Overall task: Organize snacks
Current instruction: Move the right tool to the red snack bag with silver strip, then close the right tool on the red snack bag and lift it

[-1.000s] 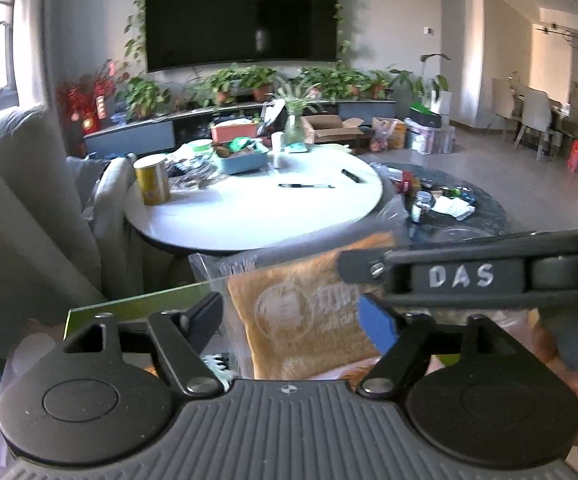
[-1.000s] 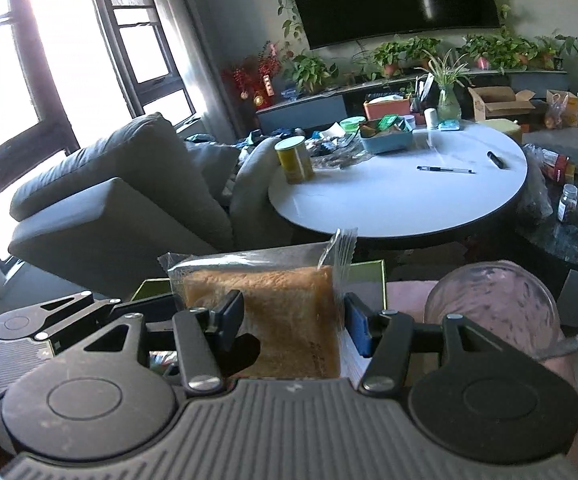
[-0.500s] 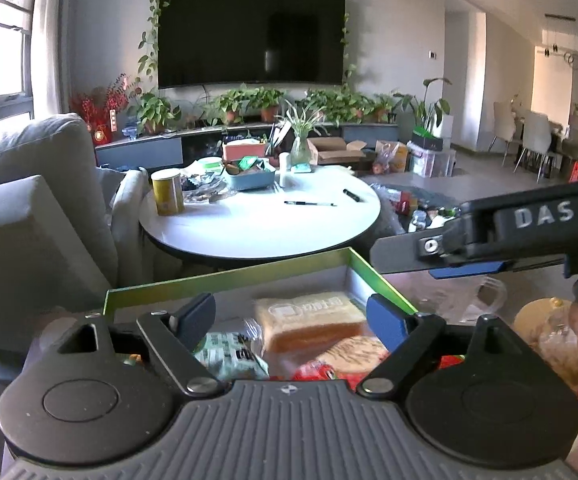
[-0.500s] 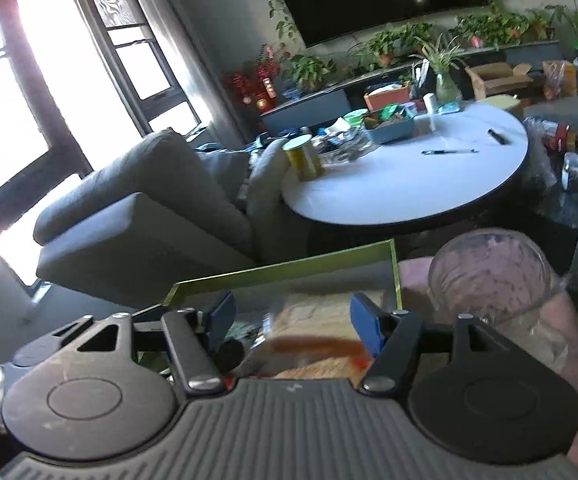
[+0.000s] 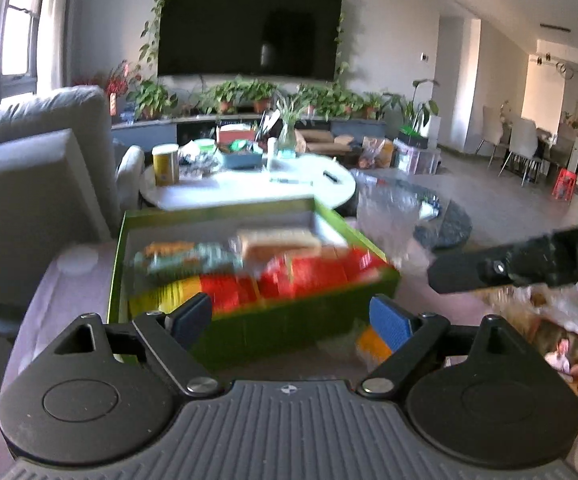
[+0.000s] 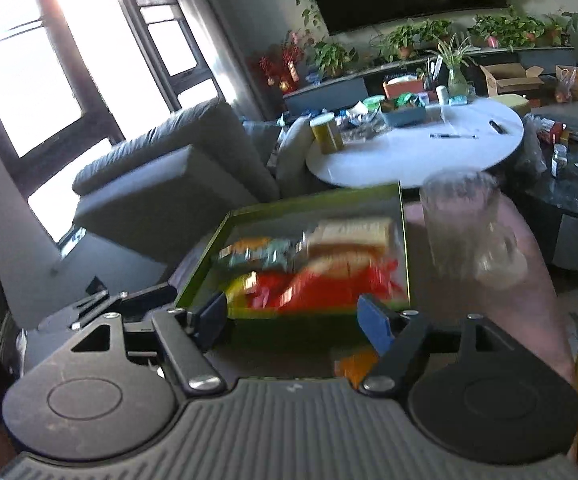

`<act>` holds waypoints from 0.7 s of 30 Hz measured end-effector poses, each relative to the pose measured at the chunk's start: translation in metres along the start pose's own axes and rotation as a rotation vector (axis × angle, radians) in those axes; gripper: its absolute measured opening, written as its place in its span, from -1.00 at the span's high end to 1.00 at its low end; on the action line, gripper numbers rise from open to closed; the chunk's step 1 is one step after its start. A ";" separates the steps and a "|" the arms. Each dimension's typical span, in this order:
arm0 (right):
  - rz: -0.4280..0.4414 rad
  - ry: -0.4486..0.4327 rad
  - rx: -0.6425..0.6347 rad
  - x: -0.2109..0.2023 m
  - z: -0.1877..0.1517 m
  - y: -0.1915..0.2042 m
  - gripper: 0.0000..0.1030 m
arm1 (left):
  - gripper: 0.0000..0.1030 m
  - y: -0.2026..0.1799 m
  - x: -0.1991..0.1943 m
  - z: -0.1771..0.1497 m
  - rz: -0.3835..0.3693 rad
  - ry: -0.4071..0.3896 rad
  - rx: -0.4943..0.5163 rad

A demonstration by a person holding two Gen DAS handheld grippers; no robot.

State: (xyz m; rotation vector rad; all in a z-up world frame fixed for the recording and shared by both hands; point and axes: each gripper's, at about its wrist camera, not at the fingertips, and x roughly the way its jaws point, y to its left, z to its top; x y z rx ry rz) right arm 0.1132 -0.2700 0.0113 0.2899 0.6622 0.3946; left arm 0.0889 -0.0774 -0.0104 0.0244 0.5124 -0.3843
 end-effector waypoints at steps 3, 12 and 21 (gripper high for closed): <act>-0.016 0.030 0.013 -0.004 -0.024 -0.003 -0.15 | -0.65 -0.006 -0.005 -0.017 -0.024 0.048 -0.019; -0.032 0.069 0.103 -0.020 -0.072 -0.008 -0.15 | -0.65 -0.025 -0.022 -0.048 -0.077 0.120 -0.039; -0.055 0.057 0.137 -0.030 -0.101 -0.010 -0.15 | -0.31 -0.045 -0.027 -0.072 -0.116 0.176 0.000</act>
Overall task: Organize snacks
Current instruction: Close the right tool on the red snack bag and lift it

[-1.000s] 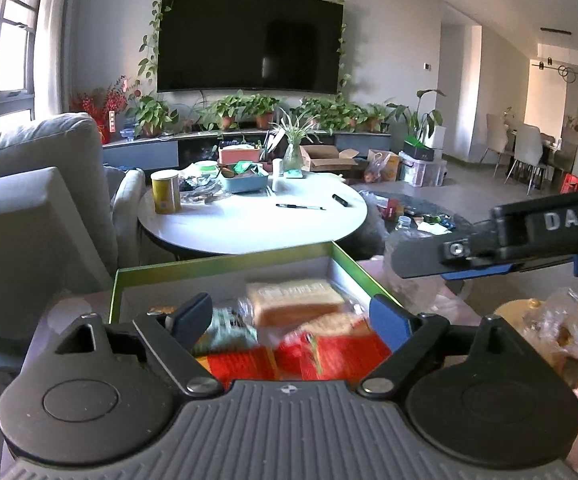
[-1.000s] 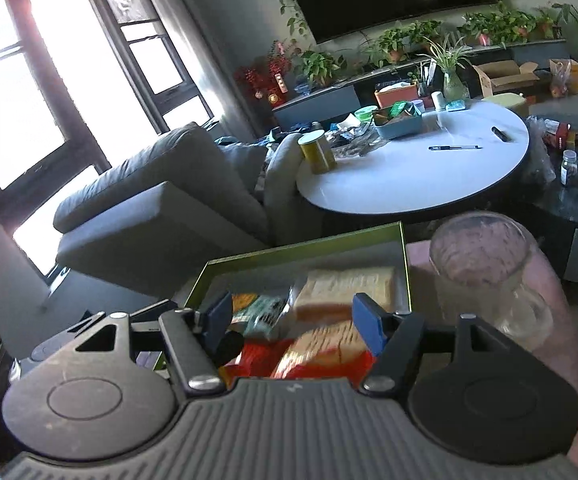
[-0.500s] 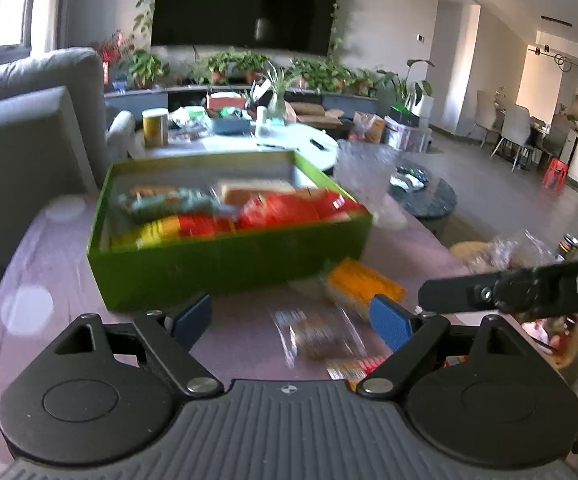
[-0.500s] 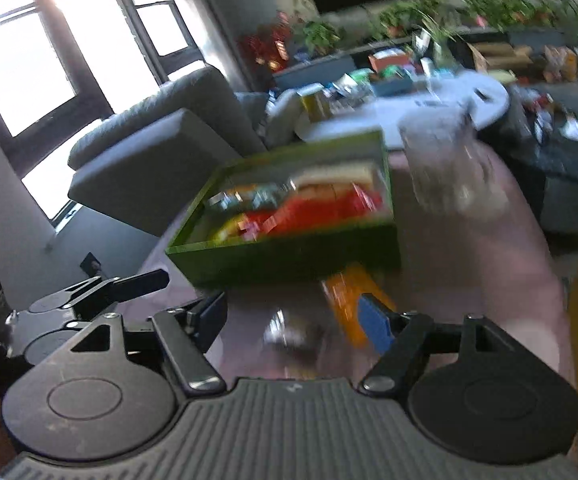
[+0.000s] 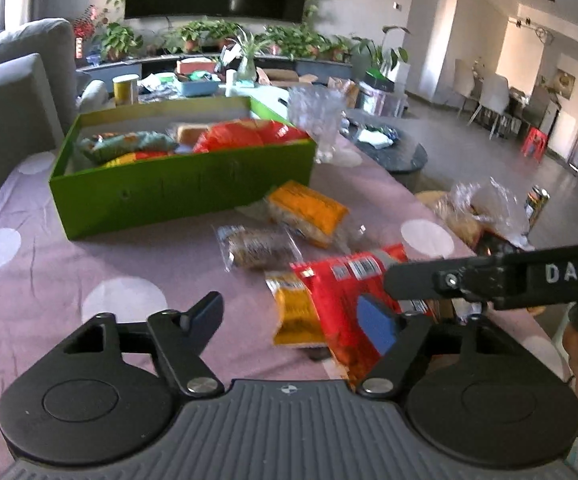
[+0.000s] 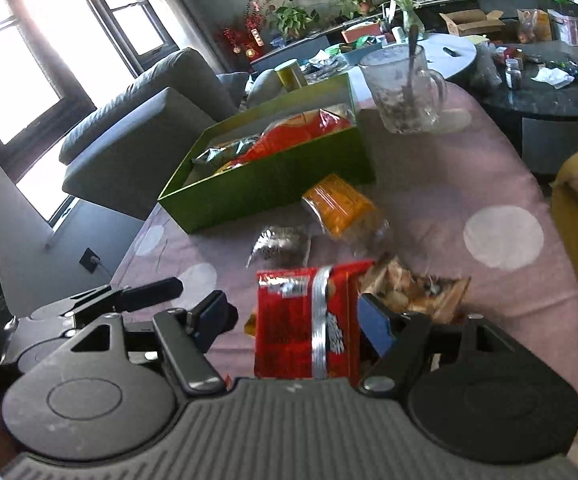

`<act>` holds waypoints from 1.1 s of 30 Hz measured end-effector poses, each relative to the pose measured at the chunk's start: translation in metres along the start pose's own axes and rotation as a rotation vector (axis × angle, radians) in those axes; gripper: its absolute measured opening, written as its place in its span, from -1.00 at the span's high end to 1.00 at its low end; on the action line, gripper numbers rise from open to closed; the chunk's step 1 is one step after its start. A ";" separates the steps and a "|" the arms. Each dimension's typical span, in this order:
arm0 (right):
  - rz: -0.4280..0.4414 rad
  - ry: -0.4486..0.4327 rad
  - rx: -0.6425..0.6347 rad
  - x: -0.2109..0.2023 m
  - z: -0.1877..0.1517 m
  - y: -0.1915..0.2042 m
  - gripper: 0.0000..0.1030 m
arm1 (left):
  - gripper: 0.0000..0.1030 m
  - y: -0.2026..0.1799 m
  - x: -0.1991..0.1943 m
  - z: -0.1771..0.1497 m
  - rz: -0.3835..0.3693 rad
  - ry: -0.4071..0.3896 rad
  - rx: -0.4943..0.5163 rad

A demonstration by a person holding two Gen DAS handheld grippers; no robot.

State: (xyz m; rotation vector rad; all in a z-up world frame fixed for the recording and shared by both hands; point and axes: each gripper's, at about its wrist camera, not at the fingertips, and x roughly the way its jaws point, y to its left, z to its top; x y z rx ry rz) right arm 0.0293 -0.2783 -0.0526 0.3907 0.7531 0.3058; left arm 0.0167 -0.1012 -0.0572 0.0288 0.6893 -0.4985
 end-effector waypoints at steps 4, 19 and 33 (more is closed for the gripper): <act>-0.014 0.023 0.010 0.001 -0.008 -0.005 -0.15 | -0.11 -0.006 0.001 -0.006 -0.034 0.022 -0.005; 0.021 0.075 0.057 0.016 -0.016 -0.013 0.02 | 0.23 -0.019 0.015 -0.013 -0.103 0.089 0.022; -0.004 0.028 -0.004 0.007 -0.010 0.007 0.24 | 0.38 -0.023 -0.007 -0.003 -0.085 0.020 0.051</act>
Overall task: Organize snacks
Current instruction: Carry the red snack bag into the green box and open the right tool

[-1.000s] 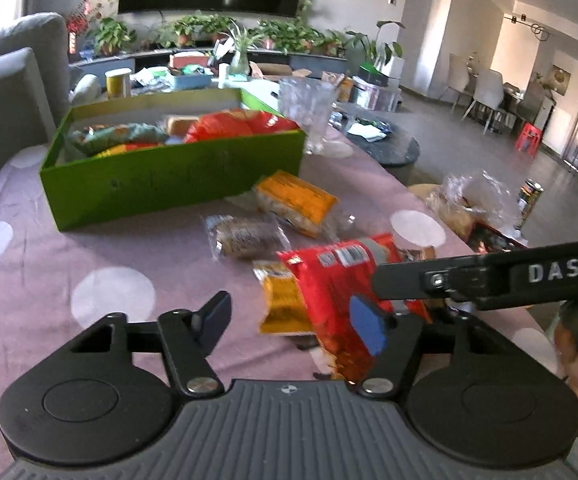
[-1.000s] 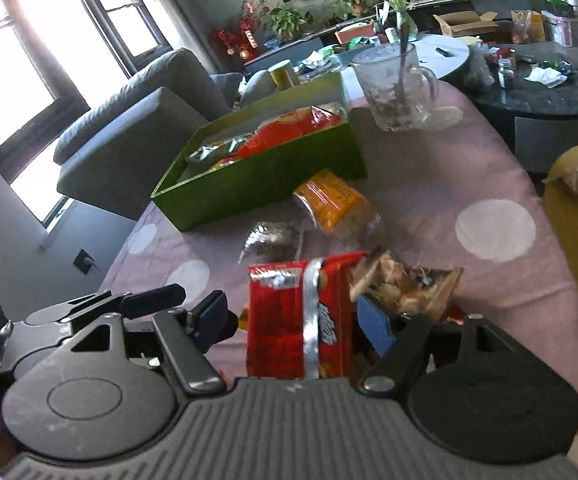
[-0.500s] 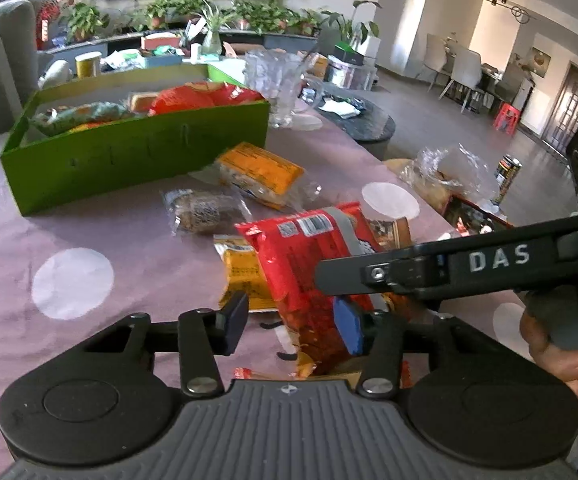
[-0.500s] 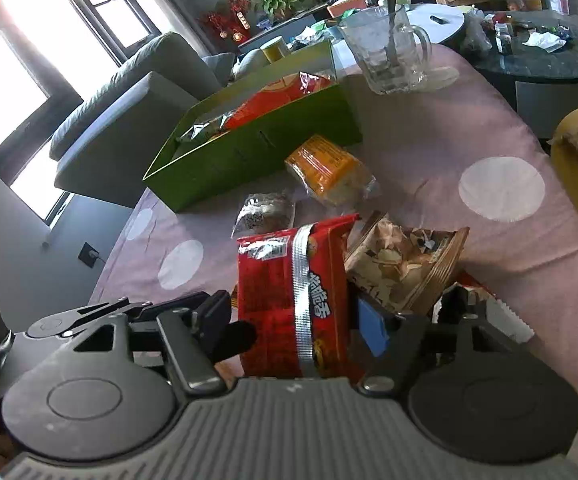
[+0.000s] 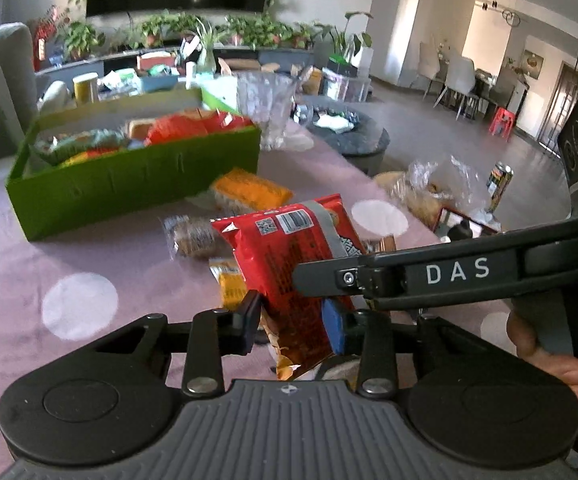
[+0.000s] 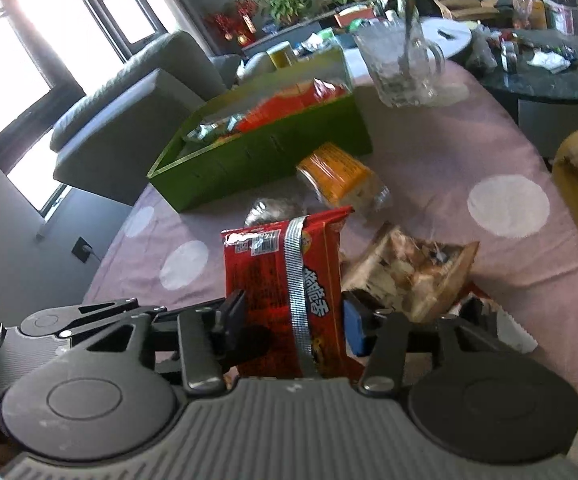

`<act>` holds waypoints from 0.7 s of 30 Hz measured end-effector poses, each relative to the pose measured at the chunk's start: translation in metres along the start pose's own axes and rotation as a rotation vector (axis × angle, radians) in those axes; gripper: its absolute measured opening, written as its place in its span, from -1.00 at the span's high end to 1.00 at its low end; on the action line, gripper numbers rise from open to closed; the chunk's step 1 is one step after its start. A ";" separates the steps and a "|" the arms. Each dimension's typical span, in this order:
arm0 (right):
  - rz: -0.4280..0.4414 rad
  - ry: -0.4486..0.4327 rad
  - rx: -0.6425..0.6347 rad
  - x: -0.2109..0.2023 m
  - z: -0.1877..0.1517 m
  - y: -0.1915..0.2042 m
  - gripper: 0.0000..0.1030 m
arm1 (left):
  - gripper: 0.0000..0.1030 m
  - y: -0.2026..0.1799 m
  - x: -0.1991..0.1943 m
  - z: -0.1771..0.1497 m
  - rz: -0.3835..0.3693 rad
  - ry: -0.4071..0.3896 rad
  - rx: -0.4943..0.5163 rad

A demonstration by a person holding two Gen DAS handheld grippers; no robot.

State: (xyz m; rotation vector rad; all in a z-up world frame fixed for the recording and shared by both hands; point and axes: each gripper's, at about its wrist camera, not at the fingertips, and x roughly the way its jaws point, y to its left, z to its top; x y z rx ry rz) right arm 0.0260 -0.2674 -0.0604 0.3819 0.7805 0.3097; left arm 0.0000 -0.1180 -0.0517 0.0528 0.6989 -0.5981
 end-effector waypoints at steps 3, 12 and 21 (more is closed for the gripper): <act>0.012 -0.017 -0.014 -0.003 0.006 0.007 0.24 | 0.38 0.003 -0.006 0.004 0.012 -0.021 -0.007; 0.031 -0.051 -0.059 0.001 0.022 0.028 0.24 | 0.38 0.014 -0.020 0.019 0.066 -0.075 -0.003; 0.064 -0.085 -0.087 0.005 0.048 0.044 0.24 | 0.38 0.031 -0.028 0.040 0.104 -0.138 0.002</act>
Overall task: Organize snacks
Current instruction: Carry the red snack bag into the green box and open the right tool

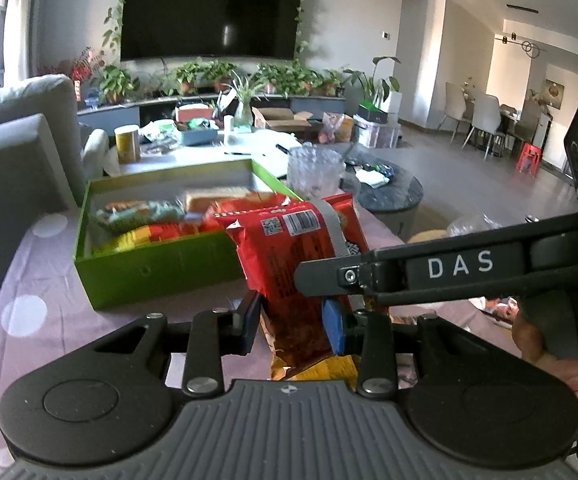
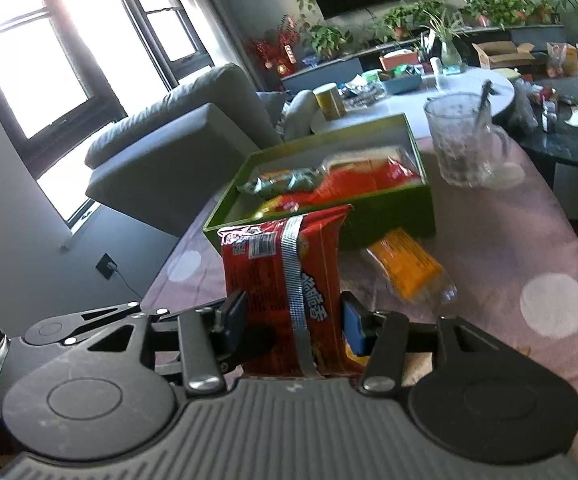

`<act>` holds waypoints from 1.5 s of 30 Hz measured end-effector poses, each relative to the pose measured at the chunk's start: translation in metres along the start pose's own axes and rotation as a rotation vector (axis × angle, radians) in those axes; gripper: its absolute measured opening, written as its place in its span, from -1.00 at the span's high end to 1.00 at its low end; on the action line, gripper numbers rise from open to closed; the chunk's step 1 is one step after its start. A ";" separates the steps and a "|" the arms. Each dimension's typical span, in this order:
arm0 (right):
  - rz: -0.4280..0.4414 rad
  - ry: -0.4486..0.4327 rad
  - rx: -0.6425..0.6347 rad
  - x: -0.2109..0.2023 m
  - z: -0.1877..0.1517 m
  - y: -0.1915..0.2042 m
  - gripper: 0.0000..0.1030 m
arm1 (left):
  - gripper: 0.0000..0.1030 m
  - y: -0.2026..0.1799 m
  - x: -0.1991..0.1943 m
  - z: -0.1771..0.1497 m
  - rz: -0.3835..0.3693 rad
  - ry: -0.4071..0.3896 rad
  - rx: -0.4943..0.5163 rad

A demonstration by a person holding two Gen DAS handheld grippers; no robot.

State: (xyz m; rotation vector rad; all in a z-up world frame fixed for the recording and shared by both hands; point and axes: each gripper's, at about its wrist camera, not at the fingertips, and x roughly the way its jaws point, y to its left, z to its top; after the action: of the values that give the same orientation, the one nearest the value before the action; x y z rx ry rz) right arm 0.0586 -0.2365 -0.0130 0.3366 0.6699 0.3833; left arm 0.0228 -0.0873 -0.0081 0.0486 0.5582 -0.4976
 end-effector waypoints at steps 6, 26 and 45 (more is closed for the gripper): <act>0.008 -0.027 -0.007 0.007 0.020 0.006 0.24 | 0.38 0.010 0.007 0.019 0.025 -0.019 0.003; -0.007 -0.110 -0.012 0.029 0.084 -0.004 0.24 | 0.37 0.024 0.049 0.081 0.045 -0.085 0.062; -0.022 -0.092 0.031 0.083 0.116 -0.041 0.24 | 0.36 0.037 0.123 0.110 0.090 -0.024 0.050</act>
State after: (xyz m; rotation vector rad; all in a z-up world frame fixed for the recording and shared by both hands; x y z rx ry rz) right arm 0.2036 -0.2559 0.0109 0.3737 0.5891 0.3347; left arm 0.1843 -0.1282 0.0186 0.1148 0.5177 -0.4235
